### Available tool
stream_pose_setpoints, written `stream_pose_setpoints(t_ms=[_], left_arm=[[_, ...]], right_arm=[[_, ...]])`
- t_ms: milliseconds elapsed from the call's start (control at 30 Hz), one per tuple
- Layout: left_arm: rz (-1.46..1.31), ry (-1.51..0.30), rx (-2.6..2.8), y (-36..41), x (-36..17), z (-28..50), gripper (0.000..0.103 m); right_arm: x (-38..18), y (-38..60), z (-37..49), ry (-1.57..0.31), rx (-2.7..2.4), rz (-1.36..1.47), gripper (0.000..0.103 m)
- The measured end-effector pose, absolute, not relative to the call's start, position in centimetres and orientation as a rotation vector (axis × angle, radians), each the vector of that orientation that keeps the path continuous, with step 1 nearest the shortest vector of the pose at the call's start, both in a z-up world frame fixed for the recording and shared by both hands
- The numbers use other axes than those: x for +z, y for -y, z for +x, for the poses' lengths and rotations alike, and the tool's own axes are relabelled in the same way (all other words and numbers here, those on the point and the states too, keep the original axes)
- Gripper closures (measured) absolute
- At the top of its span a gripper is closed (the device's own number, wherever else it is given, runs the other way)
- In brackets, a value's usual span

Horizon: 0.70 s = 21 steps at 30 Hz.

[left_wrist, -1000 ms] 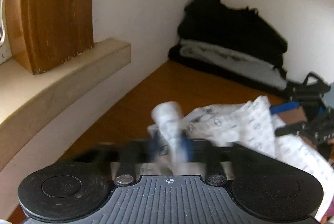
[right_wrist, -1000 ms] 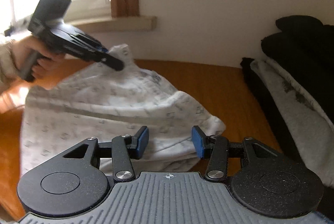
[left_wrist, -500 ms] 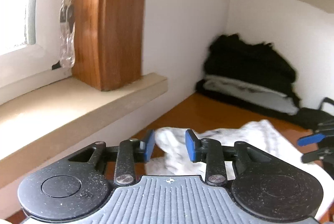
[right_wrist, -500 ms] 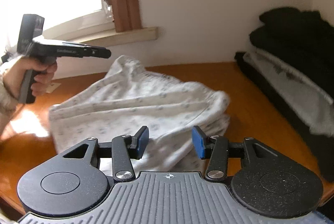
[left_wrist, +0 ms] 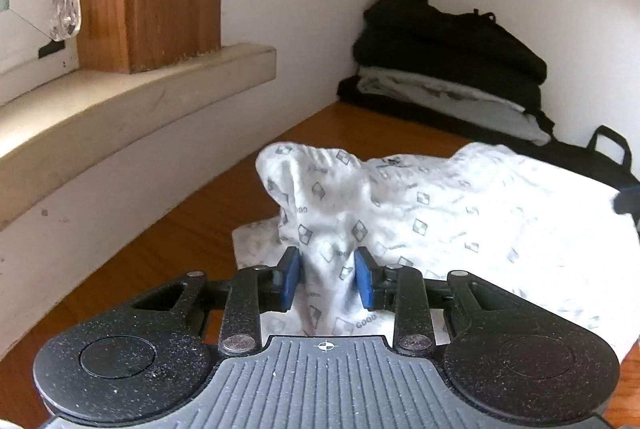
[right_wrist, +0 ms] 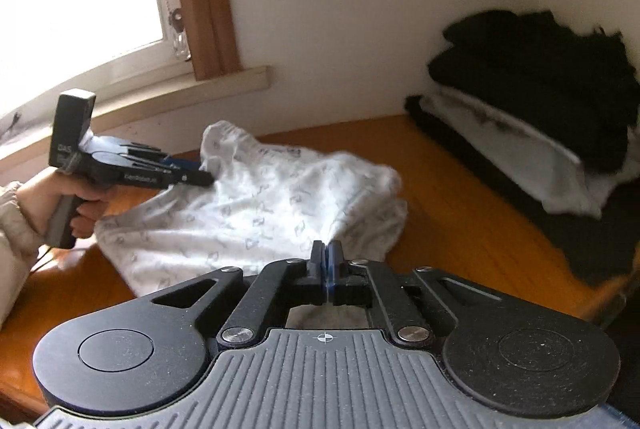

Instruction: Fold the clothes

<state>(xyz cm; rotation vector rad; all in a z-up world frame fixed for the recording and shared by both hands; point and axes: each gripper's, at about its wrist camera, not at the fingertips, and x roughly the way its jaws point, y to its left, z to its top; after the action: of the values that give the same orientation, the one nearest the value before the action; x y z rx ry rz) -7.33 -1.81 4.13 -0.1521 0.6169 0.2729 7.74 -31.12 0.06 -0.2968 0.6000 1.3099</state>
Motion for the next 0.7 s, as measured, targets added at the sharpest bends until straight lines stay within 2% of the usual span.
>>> stream_pose_setpoints(t_ms=[100, 200, 233, 300, 333, 433, 533, 633, 667, 700], left_arm=[[-0.153, -0.61, 0.278, 1.7, 4.3, -7.6, 0.069], [-0.158, -0.587, 0.287, 1.5, 4.7, -7.9, 0.069], [-0.167, -0.574, 0.288, 1.3, 4.8, -8.0, 0.069], [-0.187, -0.549, 0.288, 1.0, 4.9, -8.3, 0.062], [-0.193, -0.541, 0.287, 0.9, 5.0, -8.4, 0.057], [-0.2, -0.533, 0.283, 0.5, 5.4, -8.2, 0.056], [-0.22, -0.538, 0.274, -0.4, 5.8, -7.2, 0.051], [-0.223, -0.571, 0.286, -1.4, 6.0, -5.5, 0.053], [-0.225, -0.577, 0.276, -1.7, 6.1, -5.1, 0.061], [-0.223, -0.575, 0.262, -1.8, 6.2, -4.8, 0.073]], right_arm=[[-1.3, 30.9, 8.3, -0.628, 1.26, -0.34, 0.1], [-1.4, 30.9, 9.4, -0.639, 1.24, -0.277, 0.094], [-1.3, 30.6, 9.8, -0.64, 1.243, -0.255, 0.087], [-1.0, 29.7, 10.8, -0.636, 1.25, -0.221, 0.074], [-0.9, 29.0, 11.3, -0.637, 1.253, -0.199, 0.071], [-1.3, 26.4, 13.1, -0.672, 1.273, -0.137, 0.061], [-2.5, 23.5, 14.6, -0.704, 1.255, -0.151, 0.06], [-3.2, 21.8, 15.5, -0.713, 1.289, -0.154, 0.06], [-3.3, 21.5, 15.7, -0.709, 1.303, -0.156, 0.062], [-3.3, 21.5, 15.9, -0.697, 1.317, -0.15, 0.076]])
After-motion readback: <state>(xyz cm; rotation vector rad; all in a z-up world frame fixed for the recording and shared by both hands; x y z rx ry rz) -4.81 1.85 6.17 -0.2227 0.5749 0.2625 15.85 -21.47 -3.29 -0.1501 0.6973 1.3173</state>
